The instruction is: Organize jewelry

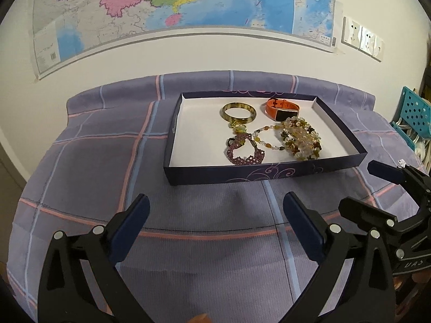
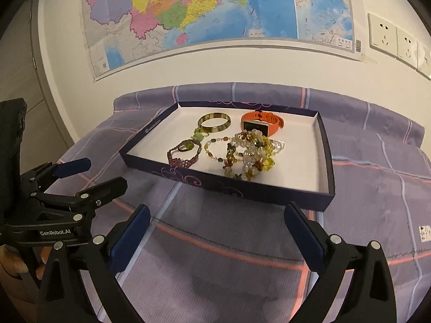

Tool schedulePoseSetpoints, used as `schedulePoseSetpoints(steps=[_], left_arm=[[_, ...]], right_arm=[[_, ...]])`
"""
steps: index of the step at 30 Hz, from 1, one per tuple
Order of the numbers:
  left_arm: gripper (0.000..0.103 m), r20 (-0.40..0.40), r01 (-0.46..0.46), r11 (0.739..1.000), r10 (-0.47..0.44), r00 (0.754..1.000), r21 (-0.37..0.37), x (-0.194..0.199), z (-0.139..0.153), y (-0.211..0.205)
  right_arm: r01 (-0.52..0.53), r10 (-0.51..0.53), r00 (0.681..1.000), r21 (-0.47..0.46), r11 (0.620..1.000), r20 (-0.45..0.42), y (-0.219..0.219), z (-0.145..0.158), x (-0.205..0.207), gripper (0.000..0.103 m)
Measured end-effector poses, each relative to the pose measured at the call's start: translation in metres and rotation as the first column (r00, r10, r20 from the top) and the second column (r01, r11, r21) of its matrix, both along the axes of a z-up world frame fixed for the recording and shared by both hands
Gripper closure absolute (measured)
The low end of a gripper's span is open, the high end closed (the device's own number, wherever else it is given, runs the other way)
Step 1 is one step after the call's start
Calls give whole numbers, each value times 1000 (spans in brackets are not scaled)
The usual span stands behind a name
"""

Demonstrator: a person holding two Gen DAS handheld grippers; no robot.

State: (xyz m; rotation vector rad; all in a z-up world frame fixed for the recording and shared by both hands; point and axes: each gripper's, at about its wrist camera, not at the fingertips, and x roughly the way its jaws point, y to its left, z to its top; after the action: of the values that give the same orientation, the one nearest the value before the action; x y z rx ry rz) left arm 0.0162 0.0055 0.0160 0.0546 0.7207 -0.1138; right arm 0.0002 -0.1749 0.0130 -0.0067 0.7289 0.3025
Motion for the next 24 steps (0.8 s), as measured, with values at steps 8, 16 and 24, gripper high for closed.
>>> schedulePoseSetpoints(steps=[8,16,24], left_arm=[[6,7,1,1000,-1,1000,15,-6,2,-3],[6,18,-1,1000,1,1000,24,-12,5,-5],[6,15,-6,1000,6,1000,27,-15,5,-6]], right_arm=[[14,-14,1000,12,1000,3,-1,-1,-4,7],[11,-11,1000,20,1000,4,-1,-1,-8,7],[14,-14,1000,25,1000,2,-1,-3,-12,7]])
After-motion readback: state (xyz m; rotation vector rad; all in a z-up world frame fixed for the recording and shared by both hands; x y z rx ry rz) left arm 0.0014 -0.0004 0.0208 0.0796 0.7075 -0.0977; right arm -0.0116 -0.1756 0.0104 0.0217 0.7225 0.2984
